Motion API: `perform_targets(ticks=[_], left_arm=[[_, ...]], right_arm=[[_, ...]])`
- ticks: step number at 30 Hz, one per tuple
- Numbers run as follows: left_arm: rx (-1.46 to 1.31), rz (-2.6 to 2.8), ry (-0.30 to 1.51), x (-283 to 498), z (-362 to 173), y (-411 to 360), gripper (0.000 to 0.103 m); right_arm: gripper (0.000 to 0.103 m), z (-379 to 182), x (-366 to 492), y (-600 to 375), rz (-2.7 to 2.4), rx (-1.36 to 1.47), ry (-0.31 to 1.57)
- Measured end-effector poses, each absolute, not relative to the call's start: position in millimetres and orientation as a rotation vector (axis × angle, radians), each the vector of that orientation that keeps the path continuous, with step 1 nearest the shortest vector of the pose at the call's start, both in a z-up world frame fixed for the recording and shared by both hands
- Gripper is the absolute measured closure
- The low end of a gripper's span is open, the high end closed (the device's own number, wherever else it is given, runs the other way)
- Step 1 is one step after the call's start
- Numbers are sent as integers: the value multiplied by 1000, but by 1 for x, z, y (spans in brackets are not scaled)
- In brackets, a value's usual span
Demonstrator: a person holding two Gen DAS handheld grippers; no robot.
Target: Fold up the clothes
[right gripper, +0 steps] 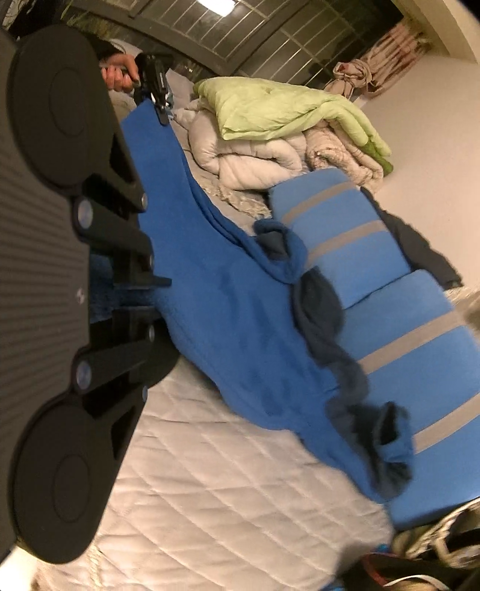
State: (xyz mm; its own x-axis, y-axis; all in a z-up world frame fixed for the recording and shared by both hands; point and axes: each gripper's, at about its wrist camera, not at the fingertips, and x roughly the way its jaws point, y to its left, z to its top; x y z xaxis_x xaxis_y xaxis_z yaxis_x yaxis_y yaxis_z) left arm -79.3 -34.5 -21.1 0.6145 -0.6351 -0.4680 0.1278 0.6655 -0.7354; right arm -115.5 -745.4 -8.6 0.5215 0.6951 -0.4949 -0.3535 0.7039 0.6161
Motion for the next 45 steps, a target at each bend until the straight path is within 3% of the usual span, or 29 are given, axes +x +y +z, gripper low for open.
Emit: perform_targets(ticks=[11, 21, 25, 27, 28, 29, 30, 32, 35, 45], left_arm=[[-662, -506, 788, -106, -2, -47, 87], [-636, -318, 914, -106, -47, -42, 86], [-602, -295, 901, -104, -50, -45, 80], [-545, -267, 890, -105, -47, -50, 63], [-511, -248, 882, -106, -44, -52, 52], [-476, -228, 871, -107, -41, -54, 41], [-441, -207, 860, -109, -38, -56, 37], [-406, -169, 834, -112, -31, -54, 31], [-393, -125, 795, -117, -19, -46, 30], [-226, -33, 596, -117, 71, -28, 29]], right_arm=[[96, 36, -138, -763, 598, 426, 717], [96, -5, -142, -768, 539, 400, 848], [95, -15, -142, -763, 526, 334, 882], [85, -16, -143, -762, 535, 305, 885], [70, -15, -143, -762, 534, 294, 885], [46, -14, -142, -762, 519, 280, 883], [21, -11, -142, -762, 500, 265, 872], [8, -5, -142, -762, 472, 245, 837], [0, 4, -143, -764, 441, 223, 804], [0, 54, -140, -776, 322, 161, 600]])
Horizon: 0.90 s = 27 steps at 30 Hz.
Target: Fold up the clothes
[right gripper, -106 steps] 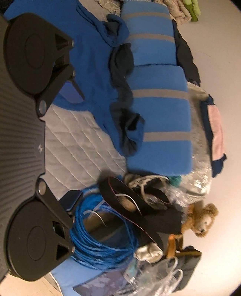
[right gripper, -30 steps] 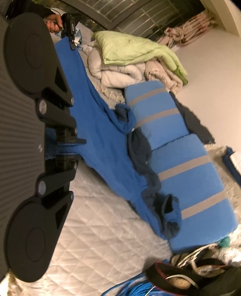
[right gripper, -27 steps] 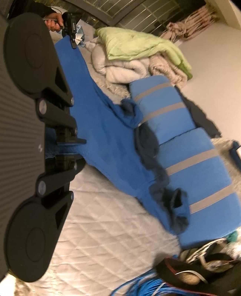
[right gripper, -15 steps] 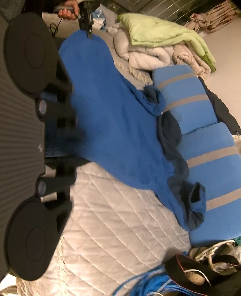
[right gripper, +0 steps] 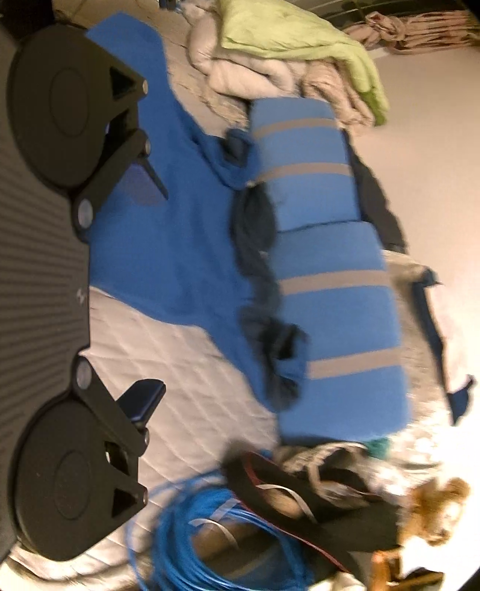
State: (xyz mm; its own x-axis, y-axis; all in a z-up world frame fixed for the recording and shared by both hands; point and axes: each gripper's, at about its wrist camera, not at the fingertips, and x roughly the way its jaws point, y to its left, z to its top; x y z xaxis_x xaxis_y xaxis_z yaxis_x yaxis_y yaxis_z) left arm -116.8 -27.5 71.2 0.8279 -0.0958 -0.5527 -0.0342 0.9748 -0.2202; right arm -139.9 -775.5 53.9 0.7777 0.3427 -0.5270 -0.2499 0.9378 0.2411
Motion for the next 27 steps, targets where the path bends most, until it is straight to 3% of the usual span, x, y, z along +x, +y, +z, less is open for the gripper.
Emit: perform_targets(ticks=[14, 27], left_arm=[[-205, -138, 408, -108, 189, -40, 24], [-339, -220, 338, -49, 261, -43, 20]], right_arm=[[0, 174, -104, -813, 199, 210, 344], [0, 271, -52, -821, 129, 167, 292]])
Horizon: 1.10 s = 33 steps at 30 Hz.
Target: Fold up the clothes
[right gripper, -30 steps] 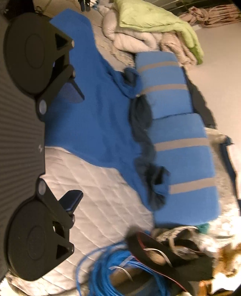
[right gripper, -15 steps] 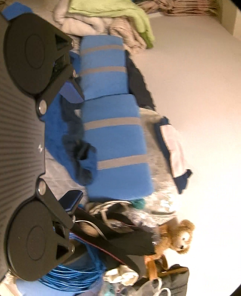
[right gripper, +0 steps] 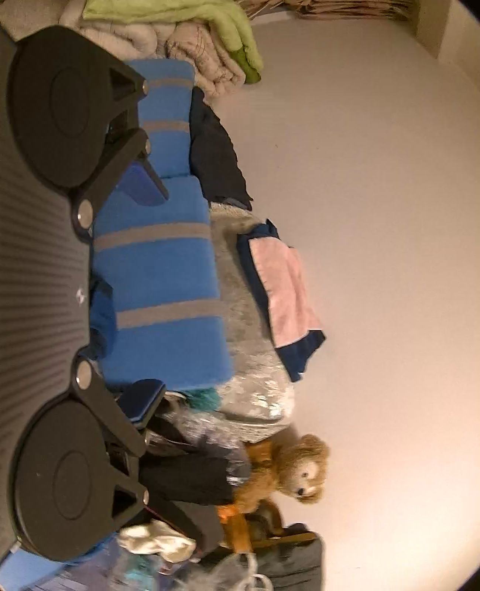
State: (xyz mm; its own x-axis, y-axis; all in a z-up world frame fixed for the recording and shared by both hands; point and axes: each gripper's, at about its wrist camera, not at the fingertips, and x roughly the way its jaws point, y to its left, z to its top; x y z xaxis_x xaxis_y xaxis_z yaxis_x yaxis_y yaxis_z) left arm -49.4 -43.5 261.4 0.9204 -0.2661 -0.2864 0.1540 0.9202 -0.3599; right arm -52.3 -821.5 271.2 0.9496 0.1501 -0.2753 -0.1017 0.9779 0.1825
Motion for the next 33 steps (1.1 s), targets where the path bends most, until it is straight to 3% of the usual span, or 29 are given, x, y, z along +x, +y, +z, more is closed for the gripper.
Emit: perform_targets(ticks=[11, 18, 33], left_arm=[[-333, -282, 287, 1, 294, -58, 20], [-220, -197, 242, 46, 269, -92, 19], [-73, -265, 276, 89, 114, -237, 19]], right_arm=[[0, 320, -8, -833, 90, 187, 266], [0, 323, 24, -843, -2, 172, 216], [0, 179, 104, -801, -99, 54, 300]])
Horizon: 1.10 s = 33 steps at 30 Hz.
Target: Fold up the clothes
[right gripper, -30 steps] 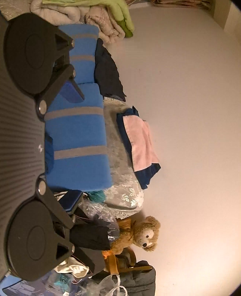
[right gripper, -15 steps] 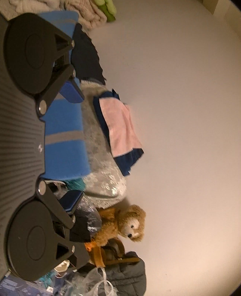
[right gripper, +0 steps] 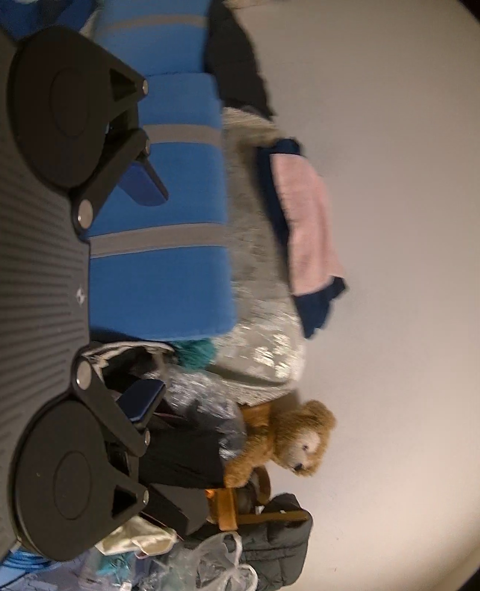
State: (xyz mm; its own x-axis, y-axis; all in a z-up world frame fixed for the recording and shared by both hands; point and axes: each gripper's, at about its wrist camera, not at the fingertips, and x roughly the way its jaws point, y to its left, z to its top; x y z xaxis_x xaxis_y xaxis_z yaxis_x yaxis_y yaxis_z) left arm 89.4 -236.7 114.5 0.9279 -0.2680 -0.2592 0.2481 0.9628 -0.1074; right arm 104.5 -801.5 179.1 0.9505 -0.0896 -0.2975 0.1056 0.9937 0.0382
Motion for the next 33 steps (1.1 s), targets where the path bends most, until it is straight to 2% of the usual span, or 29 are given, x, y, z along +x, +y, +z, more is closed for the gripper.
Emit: perform_targets(ticks=[10, 14, 22, 33], left_arm=[[-106, -336, 421, 94, 9, -287, 19], [-78, -341, 414, 95, -23, -291, 19], [-54, -338, 466, 105, -39, -286, 19], [73, -365, 408, 99, -45, -306, 19]], right_arm=[[0, 78, 143, -772, -88, -34, 411], [2, 49, 159, -767, -69, -52, 454], [15, -2, 196, -750, -36, -93, 520], [39, -61, 249, -715, -27, -81, 580]])
